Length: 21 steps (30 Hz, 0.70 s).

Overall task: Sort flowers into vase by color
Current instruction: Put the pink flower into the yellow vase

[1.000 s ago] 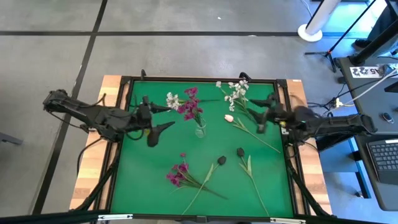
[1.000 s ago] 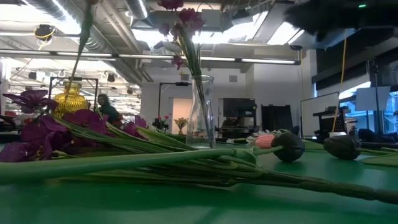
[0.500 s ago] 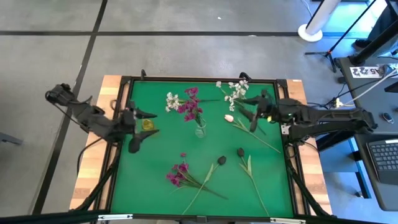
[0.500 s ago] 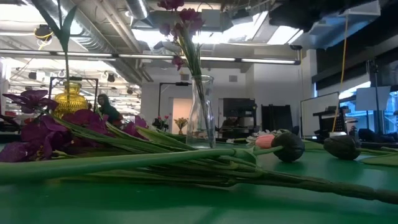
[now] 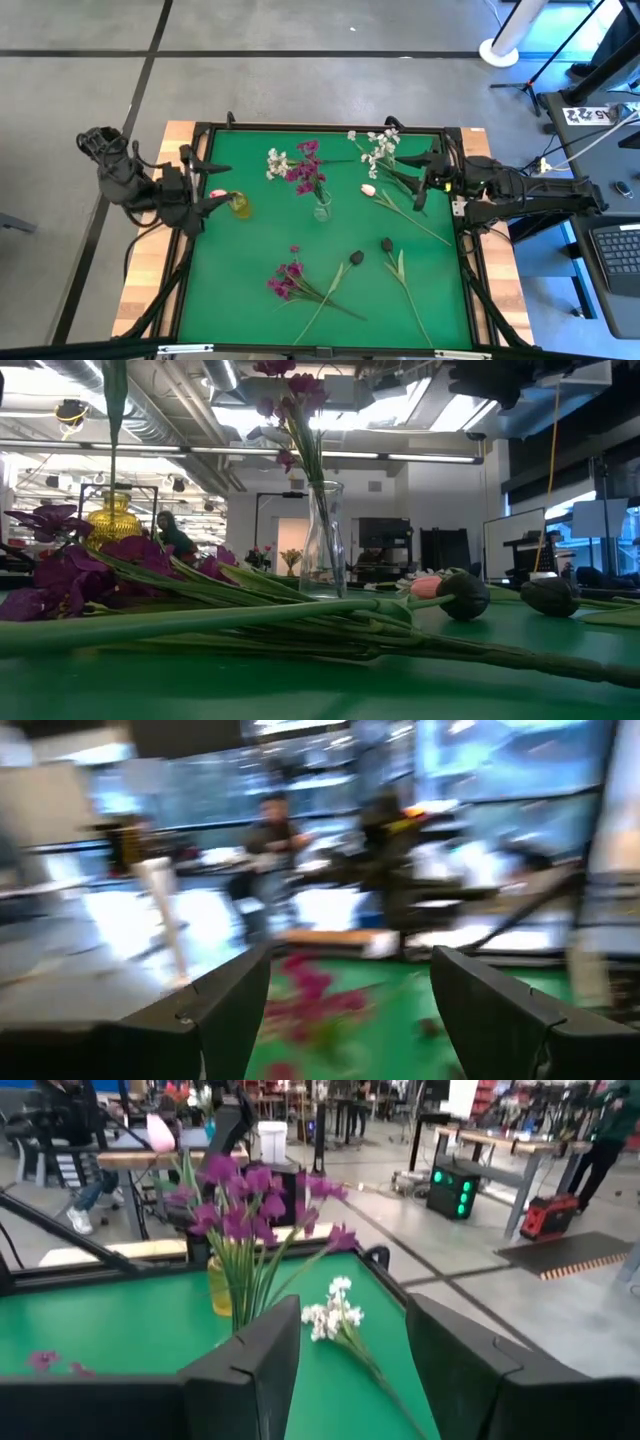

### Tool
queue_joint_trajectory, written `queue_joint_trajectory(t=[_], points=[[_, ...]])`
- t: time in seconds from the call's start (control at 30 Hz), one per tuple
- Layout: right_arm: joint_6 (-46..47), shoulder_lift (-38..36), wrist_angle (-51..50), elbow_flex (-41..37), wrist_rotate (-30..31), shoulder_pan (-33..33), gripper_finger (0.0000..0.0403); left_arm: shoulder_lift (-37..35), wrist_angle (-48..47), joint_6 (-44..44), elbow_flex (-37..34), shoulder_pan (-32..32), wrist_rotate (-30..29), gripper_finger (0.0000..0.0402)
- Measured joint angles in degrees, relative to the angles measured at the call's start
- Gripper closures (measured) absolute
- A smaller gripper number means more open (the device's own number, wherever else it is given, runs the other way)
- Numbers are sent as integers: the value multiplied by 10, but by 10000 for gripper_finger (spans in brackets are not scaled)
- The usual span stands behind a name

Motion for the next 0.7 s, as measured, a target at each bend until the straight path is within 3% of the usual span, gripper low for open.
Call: queue_joint_trajectory(t=[0.13,0.2,0.37,0.57,0.7], points=[[13,5,-15,0,0,0,221,-9,-61,-4,0,-16,-233,131],[14,14,-15,-2,0,0,221,-17,-100,-18,0,-9,-289,131],[12,39,-16,-4,16,0,221,-62,-167,-89,0,46,-186,131],[-4,76,-14,-4,83,0,221,-150,-285,-190,0,117,-160,131],[-17,101,-14,-4,106,0,221,-212,-353,-287,-13,132,-160,131]])
